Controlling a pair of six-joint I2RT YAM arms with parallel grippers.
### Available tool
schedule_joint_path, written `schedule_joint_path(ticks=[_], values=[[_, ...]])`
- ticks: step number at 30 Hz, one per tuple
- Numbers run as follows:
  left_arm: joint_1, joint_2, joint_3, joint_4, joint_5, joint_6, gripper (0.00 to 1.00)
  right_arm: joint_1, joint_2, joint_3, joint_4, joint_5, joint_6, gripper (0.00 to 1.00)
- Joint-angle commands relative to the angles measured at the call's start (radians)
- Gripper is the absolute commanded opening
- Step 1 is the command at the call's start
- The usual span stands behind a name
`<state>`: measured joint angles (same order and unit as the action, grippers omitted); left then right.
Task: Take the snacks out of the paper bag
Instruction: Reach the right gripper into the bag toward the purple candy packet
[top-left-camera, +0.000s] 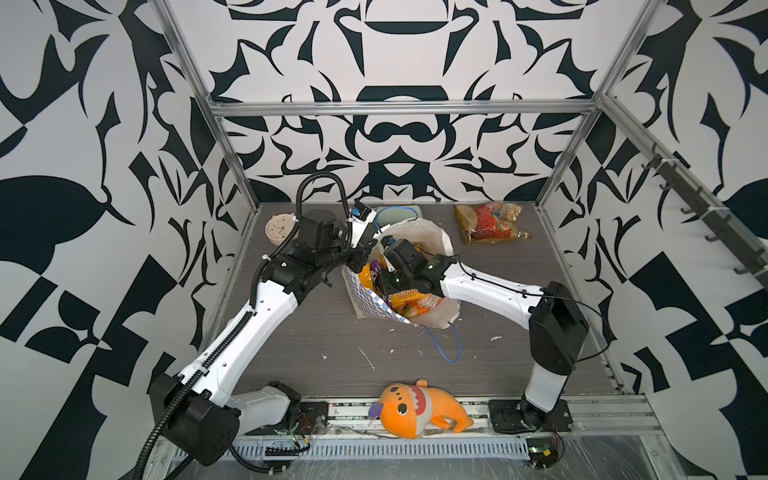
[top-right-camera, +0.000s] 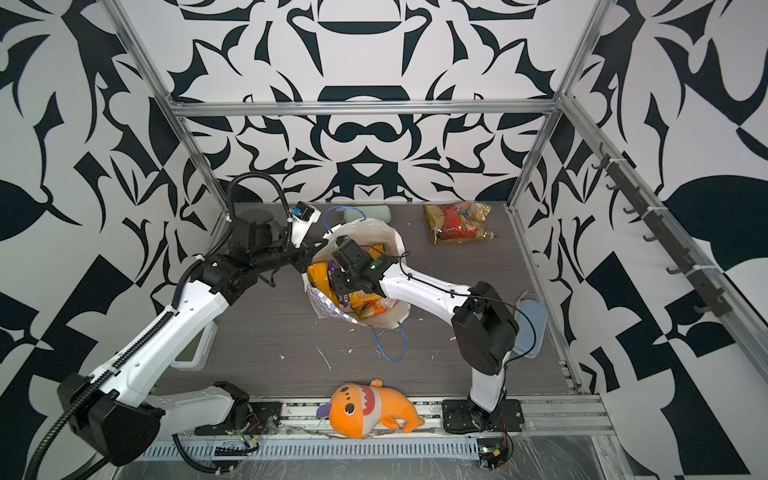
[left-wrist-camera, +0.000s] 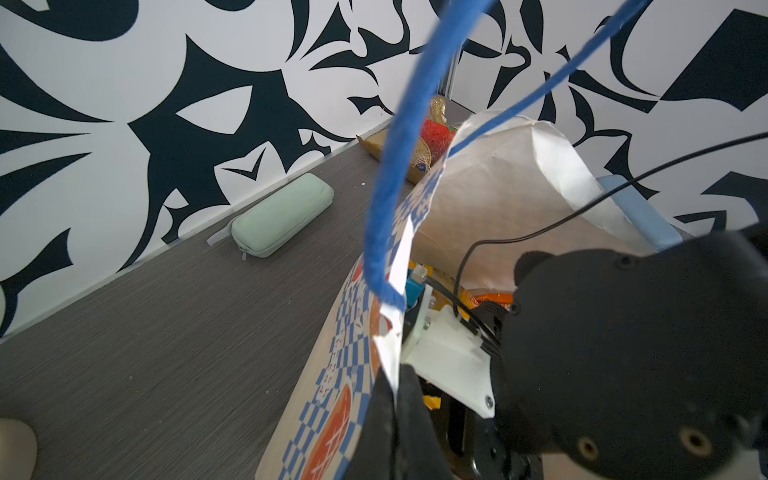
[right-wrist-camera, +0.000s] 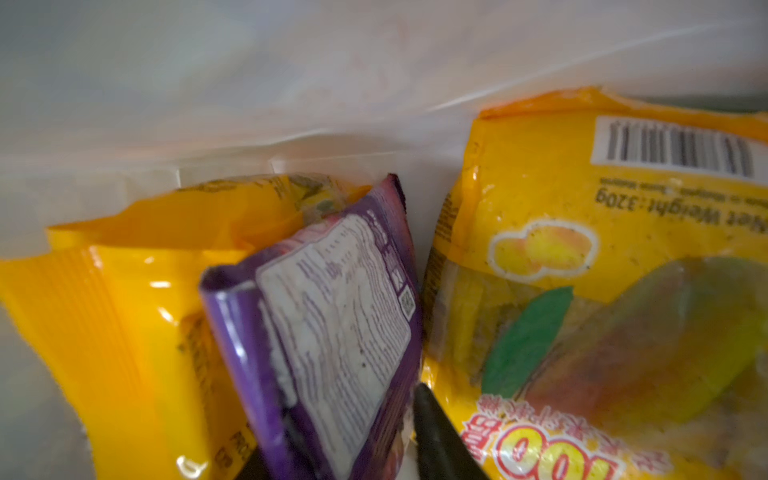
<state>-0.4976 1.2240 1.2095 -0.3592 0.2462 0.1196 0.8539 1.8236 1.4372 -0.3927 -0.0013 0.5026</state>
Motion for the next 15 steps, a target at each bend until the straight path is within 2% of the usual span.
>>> schedule_joint_path(ticks=[1,3,6,10,12,15], values=[[-0.009,-0.038,0.001,0.067,0.042,0.005,0.0,-0.002,0.033,0.055,0.024,-0.035,0.009,0.45],[-0.009,-0.042,0.0,0.066,0.041,0.006,0.0,-0.001,0.052,0.064,0.032,-0.045,0.013,0.43],[-0.009,-0.048,-0.006,0.067,0.029,0.01,0.0,-0.001,0.063,0.071,0.046,-0.05,0.008,0.28],[-0.009,-0.056,-0.016,0.073,0.011,0.018,0.0,-0.001,0.053,0.081,0.055,-0.047,-0.003,0.16],[-0.009,-0.06,-0.023,0.081,-0.002,0.014,0.0,-0.001,0.043,0.085,0.051,-0.04,-0.01,0.05],[-0.009,-0.058,-0.026,0.086,-0.019,0.015,0.0,-0.001,0.027,0.084,0.058,-0.035,-0.016,0.0]])
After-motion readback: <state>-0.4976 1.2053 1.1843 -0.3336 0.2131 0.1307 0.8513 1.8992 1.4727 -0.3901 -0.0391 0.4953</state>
